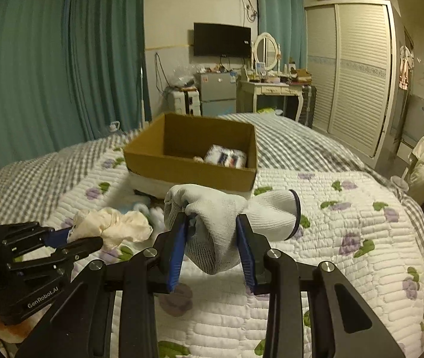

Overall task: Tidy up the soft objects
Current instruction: 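Drop the socks and cloth into the box with both tools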

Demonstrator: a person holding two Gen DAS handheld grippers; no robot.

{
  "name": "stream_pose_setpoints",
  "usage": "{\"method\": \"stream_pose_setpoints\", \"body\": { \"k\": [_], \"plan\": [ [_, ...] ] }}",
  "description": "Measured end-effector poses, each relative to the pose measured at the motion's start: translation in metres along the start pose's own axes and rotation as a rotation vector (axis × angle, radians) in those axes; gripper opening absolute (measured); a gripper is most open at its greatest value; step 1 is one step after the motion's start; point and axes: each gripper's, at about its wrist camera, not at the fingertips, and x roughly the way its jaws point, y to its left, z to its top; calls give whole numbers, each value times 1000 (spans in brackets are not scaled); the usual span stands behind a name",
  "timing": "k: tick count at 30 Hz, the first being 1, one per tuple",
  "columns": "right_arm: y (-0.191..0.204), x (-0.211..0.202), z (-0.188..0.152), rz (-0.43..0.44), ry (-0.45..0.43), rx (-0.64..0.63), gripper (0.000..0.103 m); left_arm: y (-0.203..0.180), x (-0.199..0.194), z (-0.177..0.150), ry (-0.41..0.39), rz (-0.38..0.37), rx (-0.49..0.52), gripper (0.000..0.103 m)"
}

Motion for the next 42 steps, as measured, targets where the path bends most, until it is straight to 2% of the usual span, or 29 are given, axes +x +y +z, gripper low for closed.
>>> {"method": "stream_pose_setpoints", "body": {
  "k": [5,11,15,20,27,33,37,39,41,42],
  "plan": [
    [3,-22,25,27,-44,-24,32,-5,-26,31,-54,16,1,19],
    [6,-38,84,72,-104,-92,32,2,-36,75,-119,35,9,19],
    [9,-23,118,66,-102,-152,32,10,-24,101,-140,52,8,19],
    [14,25,149,53,-93,-213,32,18,11,127,-134,80,1,19],
    [8,98,163,55,-58,-215,32,29,82,138,-78,115,15,19],
    [-11,158,153,72,-13,-184,32,32,132,134,-40,125,20,19],
    [-26,190,145,112,29,-138,32,28,149,132,-37,128,43,20],
    [-30,197,142,131,46,-130,32,23,150,132,-53,143,50,23],
    [-30,195,140,135,43,-120,36,21,151,132,-41,128,48,24],
    [-32,194,141,141,55,-114,41,21,152,132,-30,128,44,30]
  ]
}}
